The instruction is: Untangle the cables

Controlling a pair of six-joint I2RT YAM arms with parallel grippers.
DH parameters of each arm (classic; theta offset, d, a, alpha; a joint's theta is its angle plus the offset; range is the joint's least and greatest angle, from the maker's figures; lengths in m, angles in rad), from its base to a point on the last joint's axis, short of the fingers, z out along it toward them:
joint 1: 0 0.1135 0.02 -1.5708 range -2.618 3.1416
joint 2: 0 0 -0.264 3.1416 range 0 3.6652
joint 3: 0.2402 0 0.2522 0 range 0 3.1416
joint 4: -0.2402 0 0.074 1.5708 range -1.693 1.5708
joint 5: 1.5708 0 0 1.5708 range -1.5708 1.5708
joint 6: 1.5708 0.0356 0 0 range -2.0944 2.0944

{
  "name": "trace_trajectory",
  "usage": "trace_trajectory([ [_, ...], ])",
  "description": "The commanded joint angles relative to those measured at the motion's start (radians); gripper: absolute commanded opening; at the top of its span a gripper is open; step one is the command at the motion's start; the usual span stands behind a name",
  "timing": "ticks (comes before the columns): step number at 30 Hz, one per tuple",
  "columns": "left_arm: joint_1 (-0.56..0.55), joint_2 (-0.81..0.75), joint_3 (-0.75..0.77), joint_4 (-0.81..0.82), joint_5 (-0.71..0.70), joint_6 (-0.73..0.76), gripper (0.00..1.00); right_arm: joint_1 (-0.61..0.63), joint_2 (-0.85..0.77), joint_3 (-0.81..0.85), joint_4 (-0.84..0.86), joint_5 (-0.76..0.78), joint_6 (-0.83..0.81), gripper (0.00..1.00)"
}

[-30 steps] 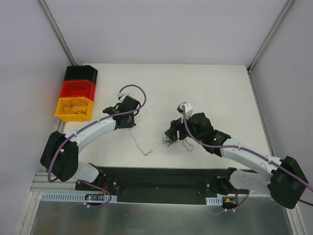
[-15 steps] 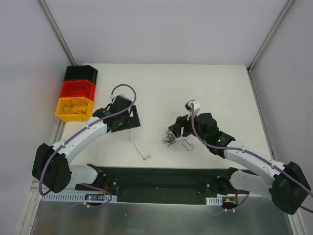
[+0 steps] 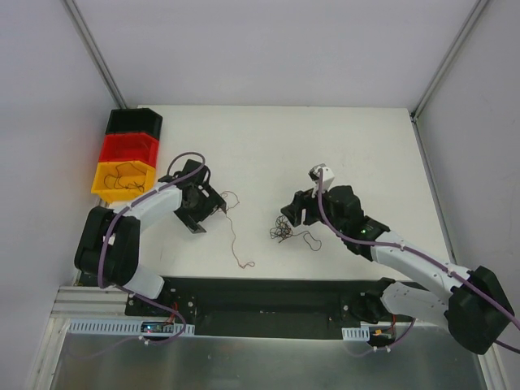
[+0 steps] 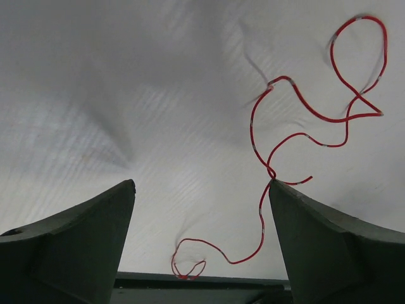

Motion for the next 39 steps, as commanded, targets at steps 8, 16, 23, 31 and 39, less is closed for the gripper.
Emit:
trace_trajectory([
  [8, -0.002, -0.001, -0.104, 0.336, 0.124, -0.102, 0.75, -0.026, 0.014, 0.004, 0.051, -0.034, 0.018, 0.69],
  [16, -0.002, -0.01, -0.148, 0.505, 0.173, -0.106, 0.9, -0.03, 0.048, 0.015, 0.054, -0.058, 0.027, 0.69],
  [23, -0.002, 0.039, -0.174, 0.646, 0.233, -0.109, 0.75, -0.032, 0.063, 0.016, 0.062, -0.069, 0.03, 0.69],
  [31, 0.025, 0.08, -0.133, 0.686, 0.212, -0.034, 0.0, -0.035, 0.074, 0.019, 0.062, -0.07, 0.032, 0.69],
  [39, 0.195, -0.009, 0.02, 0.589, 0.261, 0.271, 0.0, -0.036, 0.072, 0.021, 0.059, -0.075, 0.036, 0.69],
])
